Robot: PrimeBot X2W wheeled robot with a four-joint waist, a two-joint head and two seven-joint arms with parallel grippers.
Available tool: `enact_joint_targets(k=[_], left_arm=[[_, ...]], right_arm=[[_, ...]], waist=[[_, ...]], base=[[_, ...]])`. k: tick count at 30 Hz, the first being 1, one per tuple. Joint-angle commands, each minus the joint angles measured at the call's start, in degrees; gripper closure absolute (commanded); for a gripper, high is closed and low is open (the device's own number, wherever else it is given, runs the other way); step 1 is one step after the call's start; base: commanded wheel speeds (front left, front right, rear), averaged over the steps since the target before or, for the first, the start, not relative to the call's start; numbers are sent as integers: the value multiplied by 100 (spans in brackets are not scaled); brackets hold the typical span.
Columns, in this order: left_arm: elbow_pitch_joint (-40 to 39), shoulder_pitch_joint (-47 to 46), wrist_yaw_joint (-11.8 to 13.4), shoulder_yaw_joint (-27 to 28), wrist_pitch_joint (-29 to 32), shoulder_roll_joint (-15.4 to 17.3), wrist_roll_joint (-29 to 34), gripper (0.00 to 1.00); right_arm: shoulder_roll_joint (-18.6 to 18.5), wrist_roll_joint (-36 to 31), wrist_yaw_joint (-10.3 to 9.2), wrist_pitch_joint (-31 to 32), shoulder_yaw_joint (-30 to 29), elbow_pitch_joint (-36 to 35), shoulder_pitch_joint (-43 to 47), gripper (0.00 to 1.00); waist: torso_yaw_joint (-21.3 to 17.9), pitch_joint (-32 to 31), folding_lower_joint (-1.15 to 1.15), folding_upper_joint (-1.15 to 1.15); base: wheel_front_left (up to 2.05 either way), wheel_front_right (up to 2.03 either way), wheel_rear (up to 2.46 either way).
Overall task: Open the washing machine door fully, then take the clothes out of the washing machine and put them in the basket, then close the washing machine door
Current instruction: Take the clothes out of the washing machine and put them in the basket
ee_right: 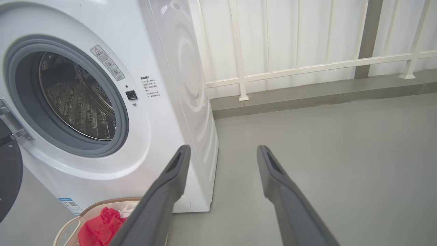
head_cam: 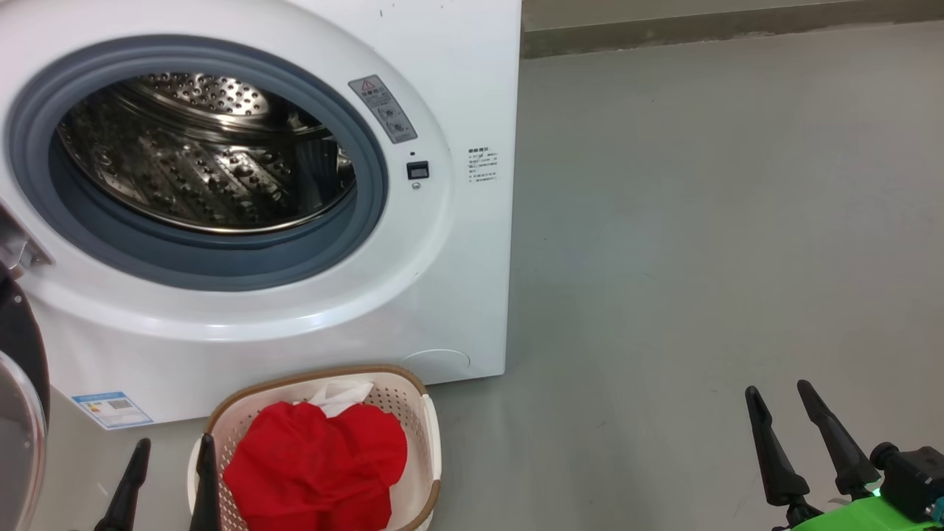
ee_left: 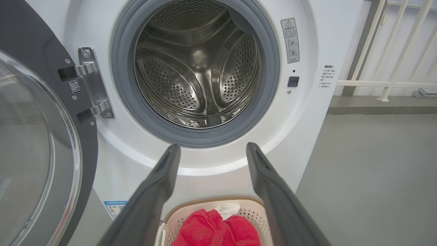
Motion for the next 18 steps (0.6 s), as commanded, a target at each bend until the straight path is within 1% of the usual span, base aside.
enact_joint_targets(k=[1, 11, 14, 18], left_arm=[[-184, -17, -32, 179, -29, 45, 64, 0], [-193, 19, -32, 228, -29, 29, 191, 0], [-182, 14, -32, 235, -29, 25, 211, 0], [-186, 15, -32, 216, -29, 22, 210, 0]], right_arm=[[-114, 29, 36, -37, 93, -152, -72, 0], [-98, 37, 36, -37, 97, -148, -64, 0], [-85, 35, 36, -37, 102, -147, -73, 0], [-82, 32, 36, -37, 107, -153, -72, 0]], waist=[[-1, -5, 0, 0], [-31, -39, 0, 0], [-40, -40, 0, 0], [-44, -40, 0, 0]], base=[[0, 0, 0], [-6, 6, 0], [-60, 60, 0], [-108, 108, 0]])
